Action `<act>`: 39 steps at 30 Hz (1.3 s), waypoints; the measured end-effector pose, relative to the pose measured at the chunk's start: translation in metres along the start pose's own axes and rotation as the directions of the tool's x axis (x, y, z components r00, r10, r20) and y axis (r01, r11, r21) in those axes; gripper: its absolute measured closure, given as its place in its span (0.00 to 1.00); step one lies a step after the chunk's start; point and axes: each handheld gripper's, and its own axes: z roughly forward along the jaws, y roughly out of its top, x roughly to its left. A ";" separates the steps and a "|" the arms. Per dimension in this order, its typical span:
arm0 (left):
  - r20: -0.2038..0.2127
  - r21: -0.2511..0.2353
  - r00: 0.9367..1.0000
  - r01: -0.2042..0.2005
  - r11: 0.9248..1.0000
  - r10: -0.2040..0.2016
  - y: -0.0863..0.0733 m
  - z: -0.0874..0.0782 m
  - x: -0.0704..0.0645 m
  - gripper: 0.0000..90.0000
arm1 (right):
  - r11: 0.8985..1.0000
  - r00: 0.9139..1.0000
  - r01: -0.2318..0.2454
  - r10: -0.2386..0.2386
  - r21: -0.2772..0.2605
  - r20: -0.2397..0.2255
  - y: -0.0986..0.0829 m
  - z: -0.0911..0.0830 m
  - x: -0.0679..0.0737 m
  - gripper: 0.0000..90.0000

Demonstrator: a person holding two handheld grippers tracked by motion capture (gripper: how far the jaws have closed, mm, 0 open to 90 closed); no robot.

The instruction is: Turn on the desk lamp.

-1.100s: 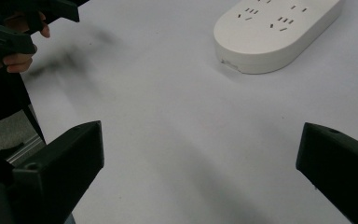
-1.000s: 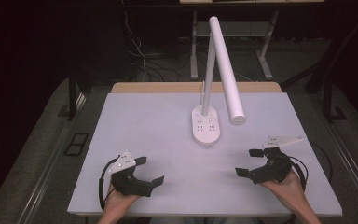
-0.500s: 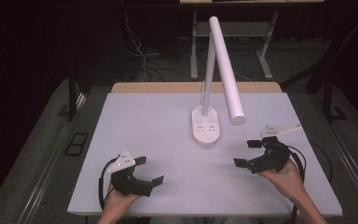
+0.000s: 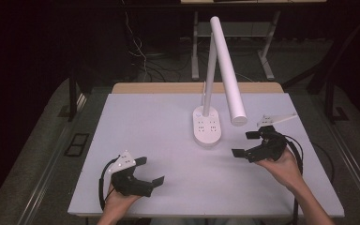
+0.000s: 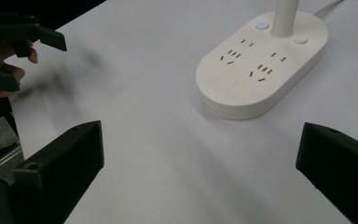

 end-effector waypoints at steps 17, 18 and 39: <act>0.002 0.006 1.000 -0.008 1.000 0.008 0.000 0.000 0.000 0.00 | 1.000 1.000 -0.004 0.004 0.018 0.010 0.032 0.013 -0.014 0.01; 0.001 0.009 1.000 -0.009 1.000 0.009 0.000 0.000 0.000 0.00 | 1.000 1.000 -0.004 0.004 0.018 0.010 0.033 0.015 -0.016 0.01; 0.001 0.010 1.000 -0.011 1.000 0.011 0.000 0.000 0.000 0.00 | 0.999 0.999 -0.008 0.007 0.038 0.038 0.062 0.037 -0.034 0.01</act>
